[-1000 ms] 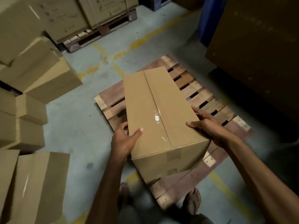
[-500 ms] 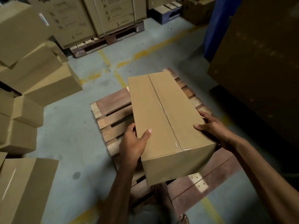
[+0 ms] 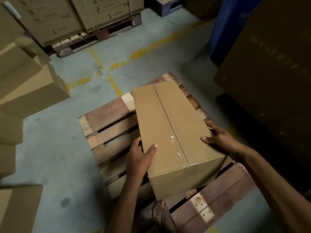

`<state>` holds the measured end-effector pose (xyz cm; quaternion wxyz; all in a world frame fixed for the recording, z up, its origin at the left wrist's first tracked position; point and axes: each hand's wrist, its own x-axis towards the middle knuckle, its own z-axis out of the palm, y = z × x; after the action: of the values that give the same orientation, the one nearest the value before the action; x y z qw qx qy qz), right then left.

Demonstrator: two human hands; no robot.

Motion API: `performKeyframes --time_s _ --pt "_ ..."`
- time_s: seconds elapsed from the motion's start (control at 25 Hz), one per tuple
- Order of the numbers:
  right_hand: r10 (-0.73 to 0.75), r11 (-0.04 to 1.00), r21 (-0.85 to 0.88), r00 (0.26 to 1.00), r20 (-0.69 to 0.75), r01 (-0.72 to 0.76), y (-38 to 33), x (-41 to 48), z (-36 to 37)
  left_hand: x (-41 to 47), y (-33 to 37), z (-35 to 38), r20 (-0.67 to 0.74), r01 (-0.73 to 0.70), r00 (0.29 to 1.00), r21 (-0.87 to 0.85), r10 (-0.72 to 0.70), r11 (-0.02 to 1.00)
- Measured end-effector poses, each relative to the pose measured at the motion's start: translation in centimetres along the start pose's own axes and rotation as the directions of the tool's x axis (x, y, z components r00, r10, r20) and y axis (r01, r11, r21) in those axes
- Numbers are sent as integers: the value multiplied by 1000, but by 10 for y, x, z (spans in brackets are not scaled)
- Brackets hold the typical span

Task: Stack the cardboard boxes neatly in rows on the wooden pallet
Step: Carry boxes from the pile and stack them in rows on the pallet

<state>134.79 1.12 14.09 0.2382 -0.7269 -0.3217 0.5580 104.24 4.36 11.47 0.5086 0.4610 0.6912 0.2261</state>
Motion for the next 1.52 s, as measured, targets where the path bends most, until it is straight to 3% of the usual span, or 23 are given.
performKeyframes --time_s 0.44,0.72,1.08,1.24,1.52 --pt "90 996 4 995 45 -90 16 95 -79 56 23 85 34 89 996 -100 -86 991" --pt "37 998 48 995 91 -41 -1 214 -136 147 38 177 -36 152 987 -125 -158 980" --pt "-226 970 -81 972 61 230 -15 441 -191 327 33 286 -220 -98 974 -207 51 973" --pt "-298 952 -57 954 27 299 11 505 -196 391 9 326 -291 -183 949 -196 121 963" --pt "-348 937 -14 935 71 350 60 565 -208 423 -21 378 -351 -263 918 -190 185 946"
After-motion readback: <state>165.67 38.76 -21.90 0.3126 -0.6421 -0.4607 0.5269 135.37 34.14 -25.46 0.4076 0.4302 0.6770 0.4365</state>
